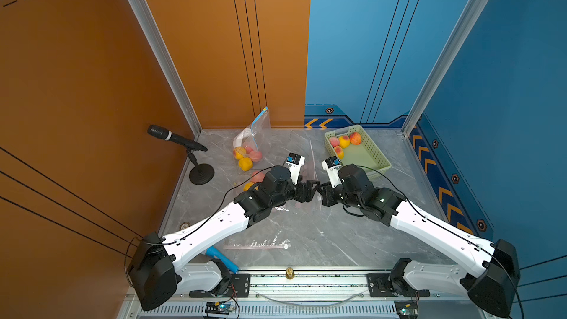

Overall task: Place the peach in a zip-top bag and seal the zipper
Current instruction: Open the zipper of the food storage bag at the center of the board.

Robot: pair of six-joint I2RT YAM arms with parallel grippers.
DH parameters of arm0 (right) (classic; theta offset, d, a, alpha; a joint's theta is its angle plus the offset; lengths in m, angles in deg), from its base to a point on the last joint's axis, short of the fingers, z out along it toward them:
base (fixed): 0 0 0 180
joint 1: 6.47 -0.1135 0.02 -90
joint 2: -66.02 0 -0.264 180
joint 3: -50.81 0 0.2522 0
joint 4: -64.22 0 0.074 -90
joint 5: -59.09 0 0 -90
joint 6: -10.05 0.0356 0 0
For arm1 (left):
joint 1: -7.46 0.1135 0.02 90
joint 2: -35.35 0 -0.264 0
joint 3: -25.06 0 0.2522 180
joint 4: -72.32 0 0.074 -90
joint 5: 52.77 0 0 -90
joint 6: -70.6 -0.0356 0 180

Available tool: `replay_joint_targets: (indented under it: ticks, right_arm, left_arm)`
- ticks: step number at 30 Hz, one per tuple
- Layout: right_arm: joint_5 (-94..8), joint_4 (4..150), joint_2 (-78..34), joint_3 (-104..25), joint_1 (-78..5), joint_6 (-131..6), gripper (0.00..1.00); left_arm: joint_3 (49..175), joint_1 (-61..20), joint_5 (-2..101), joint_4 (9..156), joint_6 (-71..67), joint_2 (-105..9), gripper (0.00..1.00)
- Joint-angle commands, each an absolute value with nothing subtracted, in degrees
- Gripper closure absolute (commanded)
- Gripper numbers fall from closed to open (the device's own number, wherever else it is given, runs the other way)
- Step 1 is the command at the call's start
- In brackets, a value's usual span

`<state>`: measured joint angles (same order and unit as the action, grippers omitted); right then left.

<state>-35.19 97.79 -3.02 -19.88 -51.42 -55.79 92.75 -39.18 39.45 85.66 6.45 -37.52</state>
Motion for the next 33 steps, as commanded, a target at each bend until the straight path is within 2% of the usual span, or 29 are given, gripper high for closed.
replay_joint_targets:
  ticks: [1, 5, 17, 33]
  right_arm:
    - [-36.0, 97.4, -2.0, -19.6, -51.4, -57.1, 1.00]
    - [-35.3, 97.6, -1.7, -19.5, -51.4, -57.1, 1.00]
    - [-35.1, 97.1, -1.8, -19.2, -51.7, -57.1, 1.00]
    - [-34.3, 98.5, -3.5, -20.7, -53.4, -59.1, 1.00]
  left_arm:
    - [94.7, -39.3, 39.9, 87.7, 5.4, -38.9, 0.22]
    - [94.7, -39.2, 39.4, 88.5, 5.9, -39.2, 0.26]
    - [92.6, -37.7, 39.7, 89.3, 8.7, -39.5, 0.50]
    - [93.1, -37.2, 43.6, 87.2, 11.3, -42.7, 0.47]
